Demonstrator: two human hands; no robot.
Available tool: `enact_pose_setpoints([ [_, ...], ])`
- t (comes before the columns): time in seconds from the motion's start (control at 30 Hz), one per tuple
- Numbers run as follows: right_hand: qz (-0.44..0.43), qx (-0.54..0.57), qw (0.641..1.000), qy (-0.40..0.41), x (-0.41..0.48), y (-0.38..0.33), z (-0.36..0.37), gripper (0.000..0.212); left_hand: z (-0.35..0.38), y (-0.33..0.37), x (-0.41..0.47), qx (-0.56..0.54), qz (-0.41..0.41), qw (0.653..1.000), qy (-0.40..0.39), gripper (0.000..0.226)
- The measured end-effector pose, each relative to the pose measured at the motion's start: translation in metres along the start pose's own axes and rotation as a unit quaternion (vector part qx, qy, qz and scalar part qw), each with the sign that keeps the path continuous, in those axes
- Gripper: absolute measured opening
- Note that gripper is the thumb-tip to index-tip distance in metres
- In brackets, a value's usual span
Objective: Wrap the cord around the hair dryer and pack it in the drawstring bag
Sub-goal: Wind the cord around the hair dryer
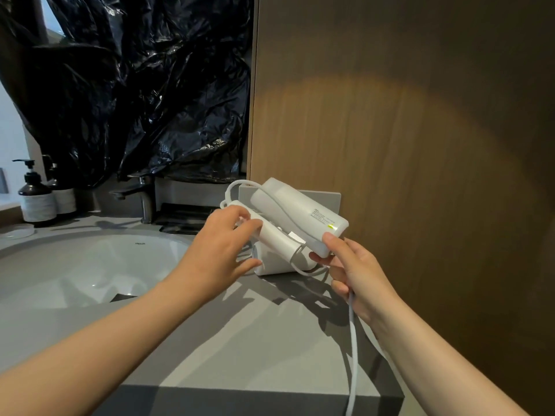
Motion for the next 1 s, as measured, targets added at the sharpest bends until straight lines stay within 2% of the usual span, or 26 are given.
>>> enact_pose_setpoints([
  [0.1,-0.003,-0.001,1.0,-0.006,0.01,0.001,0.0,0.034,0.013,0.001,0.017,0.043,0.041,0.997,0.042,0.053],
  [0.2,-0.003,-0.014,1.0,-0.01,0.018,0.002,0.0,0.034,0.023,0.0,0.027,0.027,0.084,0.991,0.097,0.031],
  [0.27,-0.012,-0.036,0.999,-0.002,0.023,0.001,-0.002,0.033,0.033,-0.001,0.023,0.002,0.097,0.988,0.117,0.028],
  [0.4,-0.054,-0.079,0.995,0.022,0.03,0.003,-0.004,0.039,0.051,0.002,0.014,-0.093,0.057,0.986,0.127,0.028],
  [0.57,-0.107,-0.043,0.993,0.001,0.031,0.006,0.002,0.043,0.044,-0.002,0.017,-0.098,0.06,0.979,0.167,0.028],
  [0.8,-0.108,0.011,0.994,-0.018,0.03,0.022,0.002,0.048,0.049,-0.01,0.01,-0.15,0.039,0.977,0.15,0.032],
  [1.0,-0.092,0.031,0.992,-0.075,0.03,0.022,0.017,0.044,0.042,-0.004,0.004,-0.272,-0.015,0.943,0.191,0.03],
])
Point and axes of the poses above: each hand's wrist, its own x-axis towards the middle knuckle, its own z-axis out of the palm, y = z × x, the point moved 4 cm from there along x, towards the middle knuckle, and after that the axes turned 13 degrees about -y, right-handed, at the moved point
